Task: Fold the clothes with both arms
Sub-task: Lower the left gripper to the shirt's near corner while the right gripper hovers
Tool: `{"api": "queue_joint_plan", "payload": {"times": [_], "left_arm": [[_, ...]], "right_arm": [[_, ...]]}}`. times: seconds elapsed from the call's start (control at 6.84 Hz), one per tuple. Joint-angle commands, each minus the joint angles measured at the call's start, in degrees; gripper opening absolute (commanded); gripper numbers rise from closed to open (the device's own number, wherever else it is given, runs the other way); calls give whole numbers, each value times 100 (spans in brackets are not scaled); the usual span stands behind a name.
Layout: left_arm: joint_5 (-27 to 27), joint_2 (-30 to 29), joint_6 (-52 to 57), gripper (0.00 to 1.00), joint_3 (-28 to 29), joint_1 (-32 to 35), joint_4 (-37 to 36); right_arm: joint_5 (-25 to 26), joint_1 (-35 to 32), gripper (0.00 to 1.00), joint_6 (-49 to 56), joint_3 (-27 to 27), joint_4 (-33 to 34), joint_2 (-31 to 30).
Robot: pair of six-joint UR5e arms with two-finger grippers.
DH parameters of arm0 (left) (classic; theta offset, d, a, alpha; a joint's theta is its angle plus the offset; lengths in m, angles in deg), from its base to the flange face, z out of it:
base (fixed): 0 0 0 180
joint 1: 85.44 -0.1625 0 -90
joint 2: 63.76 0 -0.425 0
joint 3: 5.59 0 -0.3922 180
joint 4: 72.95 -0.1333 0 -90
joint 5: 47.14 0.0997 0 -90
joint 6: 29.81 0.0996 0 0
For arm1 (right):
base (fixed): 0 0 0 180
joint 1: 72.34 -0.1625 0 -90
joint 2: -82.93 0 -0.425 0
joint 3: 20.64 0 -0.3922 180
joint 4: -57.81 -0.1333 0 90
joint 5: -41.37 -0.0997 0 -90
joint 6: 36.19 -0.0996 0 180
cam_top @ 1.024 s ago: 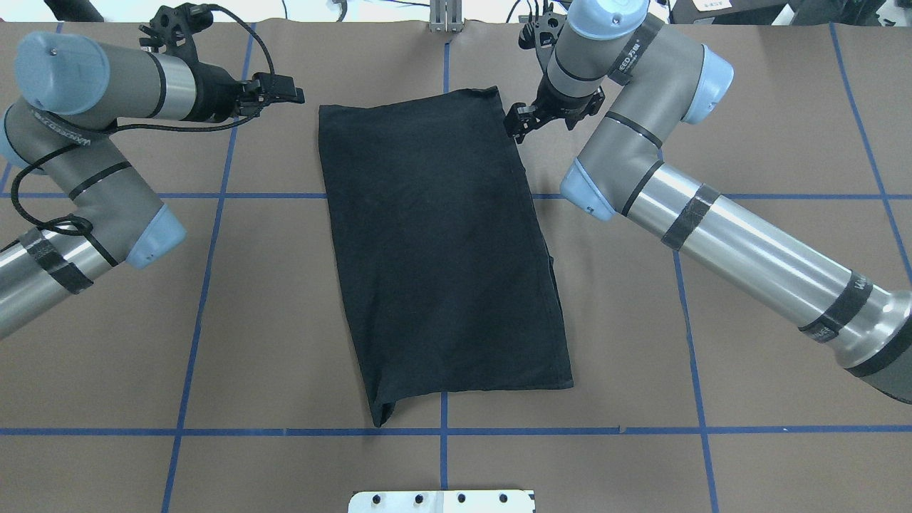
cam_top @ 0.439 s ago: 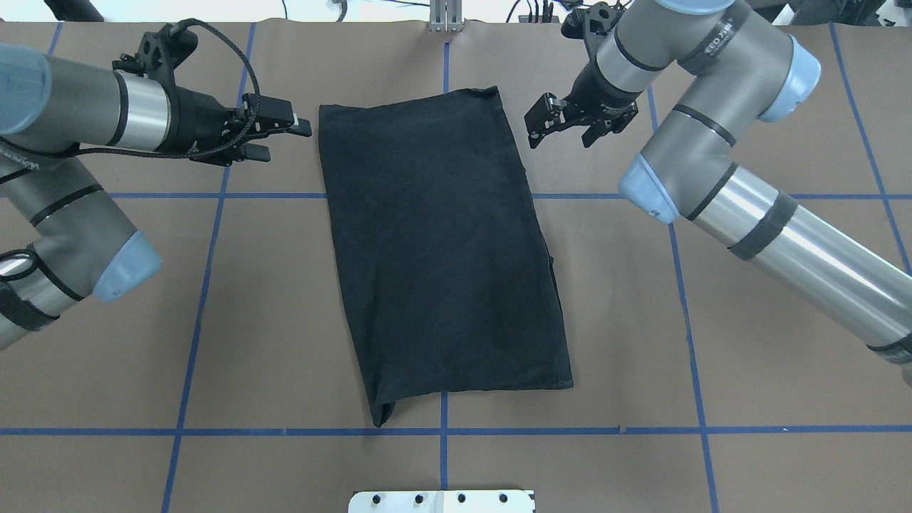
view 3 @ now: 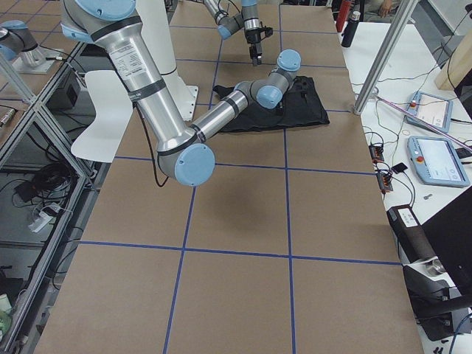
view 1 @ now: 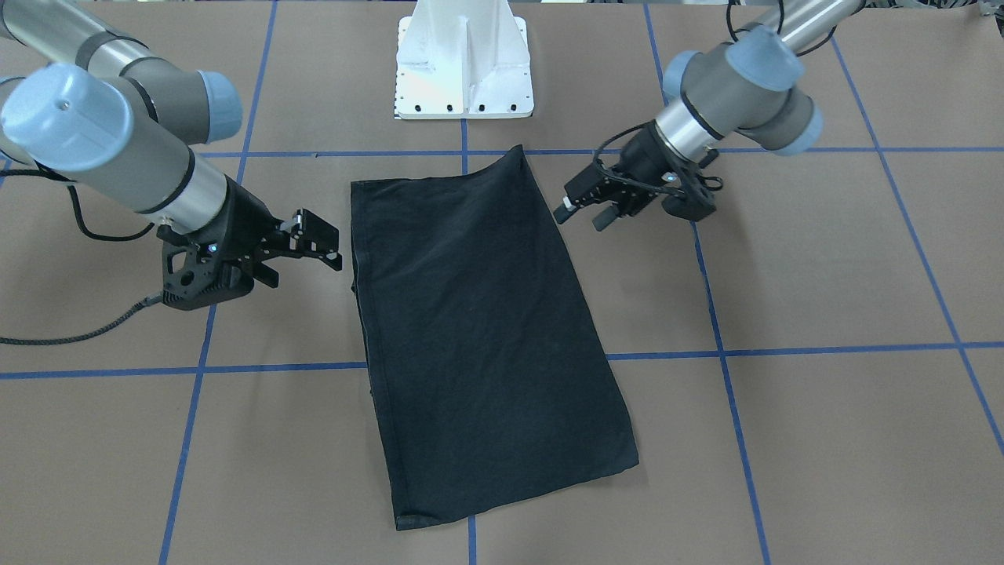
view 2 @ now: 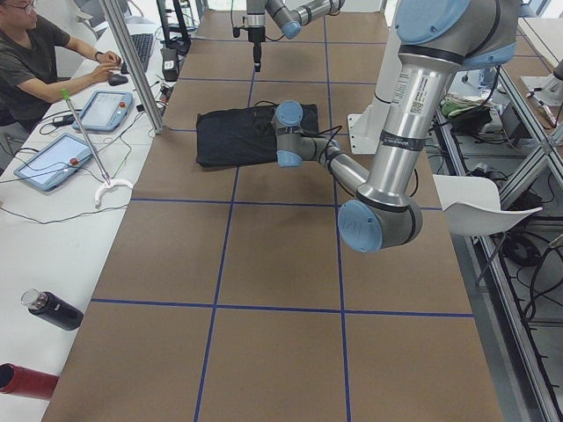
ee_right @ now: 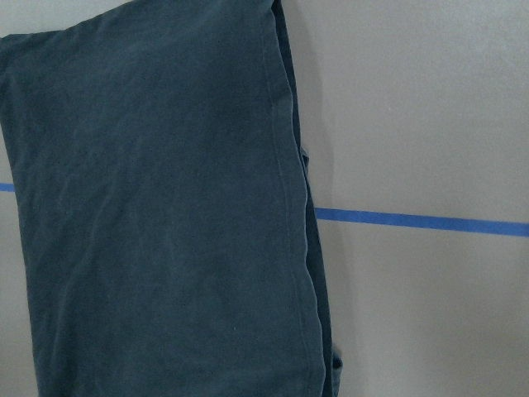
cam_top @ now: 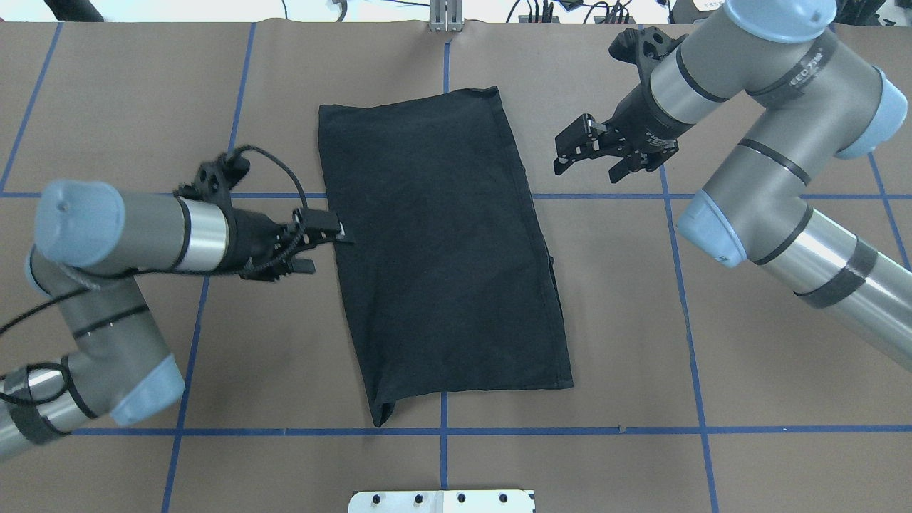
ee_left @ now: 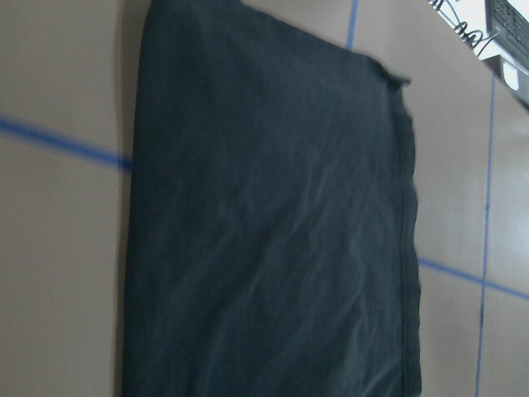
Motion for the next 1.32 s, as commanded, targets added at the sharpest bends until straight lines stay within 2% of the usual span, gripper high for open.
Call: {"api": "queue_joint_plan", "payload": {"times": [0.0,0.15,0.44,1.02,1.17], "left_arm": [[863,173,-694,100,-97,-1112,-16],[1058,278,-853,100,-97,-1386,-16],[1121,323,-1021,99,-79,-1704,-34],[1130,253,-1337,77,-70,-1960,-51],[1130,253,-1338,75,-70,-1986,-51]], "right_arm": [[-15,12,100,-222,331,-7,-226],[-14,12,100,-232,357,-7,-217],[-14,12,100,-232,419,-7,-217],[-6,12,100,-232,419,-7,-226],[-14,3,100,-232,436,-7,-226]]}}
